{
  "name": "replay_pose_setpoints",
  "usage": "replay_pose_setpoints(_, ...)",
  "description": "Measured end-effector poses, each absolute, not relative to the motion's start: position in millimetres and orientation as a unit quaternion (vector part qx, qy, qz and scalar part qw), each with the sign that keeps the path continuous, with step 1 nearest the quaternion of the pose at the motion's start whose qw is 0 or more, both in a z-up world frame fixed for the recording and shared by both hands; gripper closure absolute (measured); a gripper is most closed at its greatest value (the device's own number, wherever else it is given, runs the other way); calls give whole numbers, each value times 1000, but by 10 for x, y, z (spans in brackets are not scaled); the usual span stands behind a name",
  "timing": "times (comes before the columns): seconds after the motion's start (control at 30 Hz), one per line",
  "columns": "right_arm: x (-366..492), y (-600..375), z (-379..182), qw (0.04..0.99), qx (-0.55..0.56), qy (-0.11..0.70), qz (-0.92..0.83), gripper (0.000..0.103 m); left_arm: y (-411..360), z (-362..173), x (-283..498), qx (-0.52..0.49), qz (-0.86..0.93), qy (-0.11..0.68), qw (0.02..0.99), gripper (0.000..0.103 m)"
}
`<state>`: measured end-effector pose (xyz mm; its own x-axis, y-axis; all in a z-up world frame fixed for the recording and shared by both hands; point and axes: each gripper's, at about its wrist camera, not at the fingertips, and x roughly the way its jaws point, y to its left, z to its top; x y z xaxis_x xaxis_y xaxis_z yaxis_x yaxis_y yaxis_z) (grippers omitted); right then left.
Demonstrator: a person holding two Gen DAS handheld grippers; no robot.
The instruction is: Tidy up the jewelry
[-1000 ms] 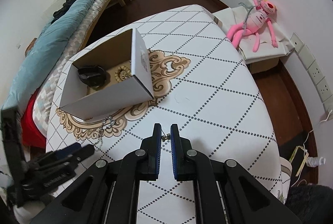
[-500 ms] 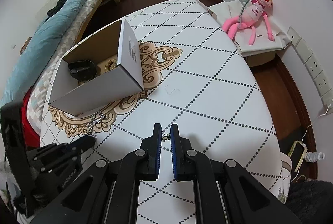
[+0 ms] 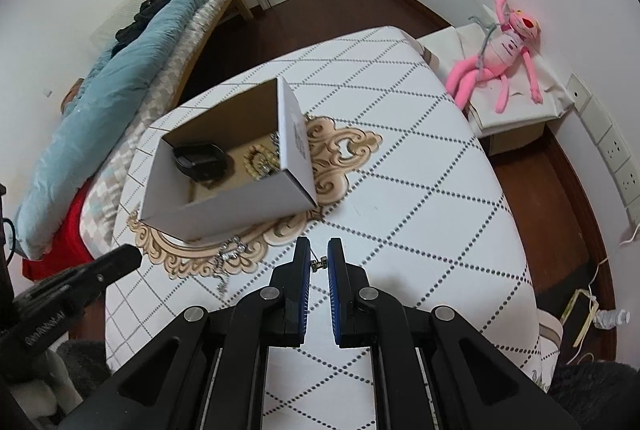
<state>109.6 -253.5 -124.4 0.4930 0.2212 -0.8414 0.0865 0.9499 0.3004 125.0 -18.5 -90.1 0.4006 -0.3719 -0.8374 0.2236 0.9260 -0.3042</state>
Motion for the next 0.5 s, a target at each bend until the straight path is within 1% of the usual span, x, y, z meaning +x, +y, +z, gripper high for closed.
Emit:
replay_pose_setpoints(0.03,1104,-2529,-1244,850,154,502,39,94,-214,-972,1288,-64,-177,527,829,98)
replay_pose_setpoints(0.1,1108,-2535,-1255,849,158,503,37,94,-288,-1152,1349,-40,-161,548,820,89)
replay_pose_setpoints(0.17,1092,-2561,-1278,848,161,504,34,94,-366,-1322,1381,-21,-158,555,816,61)
replay_pose_setpoints(0.2,1083,-2573,-1299,846,162,506,31,94,-394,-1393,1394,-11,-155,557,816,59)
replay_pose_setpoints(0.4,1073,-2698,-1390,842,168,512,16,94,-589,-1761,1483,51,-133,585,798,58)
replay_pose_setpoints(0.47,1081,-2736,-1412,841,170,513,13,94,-648,-1774,1462,71,-130,577,803,52)
replay_pose_setpoints(0.5,1088,-2756,-1427,840,172,514,11,94,-685,-1796,1460,82,-126,578,802,52)
